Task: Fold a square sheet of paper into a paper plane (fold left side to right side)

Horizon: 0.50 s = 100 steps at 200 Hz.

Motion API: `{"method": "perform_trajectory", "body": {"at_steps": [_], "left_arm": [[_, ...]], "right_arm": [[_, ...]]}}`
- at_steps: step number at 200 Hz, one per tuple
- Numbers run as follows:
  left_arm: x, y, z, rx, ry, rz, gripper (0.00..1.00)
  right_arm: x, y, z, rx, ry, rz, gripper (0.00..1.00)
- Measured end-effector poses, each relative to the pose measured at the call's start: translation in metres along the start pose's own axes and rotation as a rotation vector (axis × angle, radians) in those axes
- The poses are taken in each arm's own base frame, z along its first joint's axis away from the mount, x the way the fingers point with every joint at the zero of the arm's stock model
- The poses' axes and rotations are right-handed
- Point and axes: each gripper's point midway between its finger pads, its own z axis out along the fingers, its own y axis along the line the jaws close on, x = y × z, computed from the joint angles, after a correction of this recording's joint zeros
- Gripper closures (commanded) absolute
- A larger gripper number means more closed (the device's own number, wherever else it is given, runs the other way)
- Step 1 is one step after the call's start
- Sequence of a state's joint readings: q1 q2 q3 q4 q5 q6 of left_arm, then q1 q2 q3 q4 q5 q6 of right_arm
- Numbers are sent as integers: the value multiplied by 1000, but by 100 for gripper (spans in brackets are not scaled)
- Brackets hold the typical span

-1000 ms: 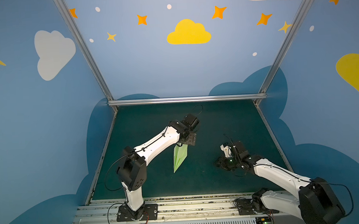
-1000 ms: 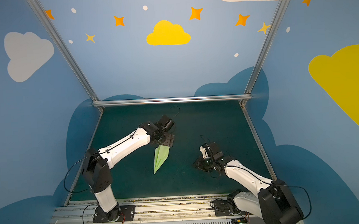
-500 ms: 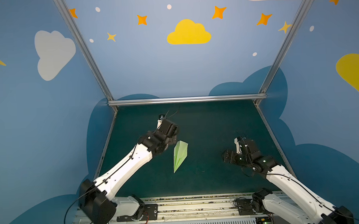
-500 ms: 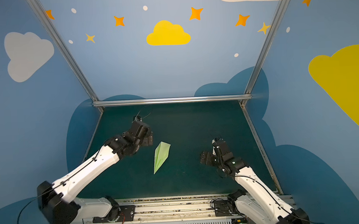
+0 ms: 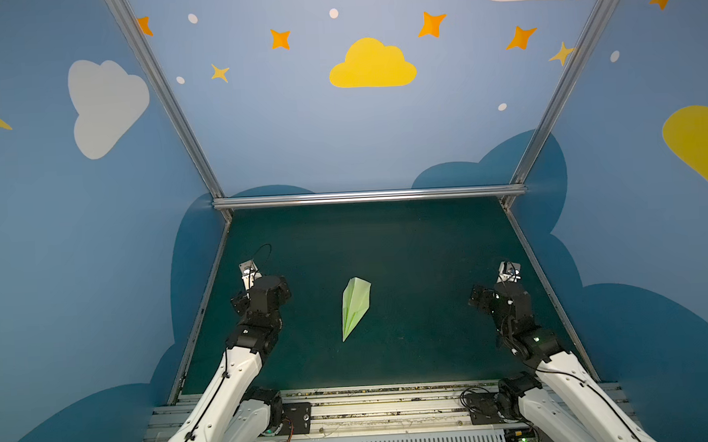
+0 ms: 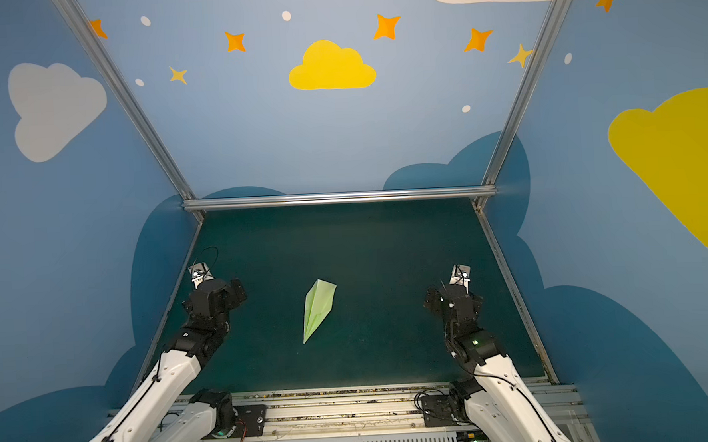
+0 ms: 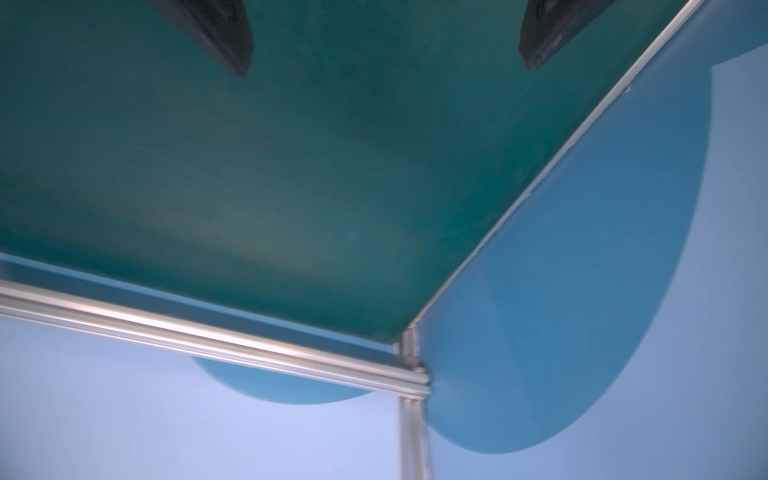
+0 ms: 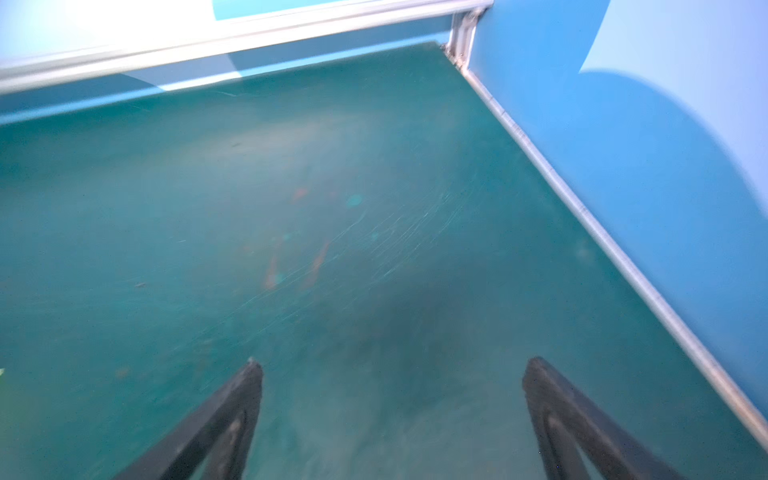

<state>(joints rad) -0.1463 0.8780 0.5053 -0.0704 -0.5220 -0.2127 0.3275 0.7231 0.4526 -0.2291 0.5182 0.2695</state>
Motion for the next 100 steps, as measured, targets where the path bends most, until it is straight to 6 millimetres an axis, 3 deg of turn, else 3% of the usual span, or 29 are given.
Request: {"method": "perform_trajectory", "body": {"at_steps": [31, 100], "left_arm": [[18, 7, 29, -32, 43, -13, 0], [48, -20, 72, 43, 63, 35, 0]], "right_arm": [[13, 0, 26, 48, 64, -114, 3], [24, -8, 73, 88, 106, -145, 3]]}}
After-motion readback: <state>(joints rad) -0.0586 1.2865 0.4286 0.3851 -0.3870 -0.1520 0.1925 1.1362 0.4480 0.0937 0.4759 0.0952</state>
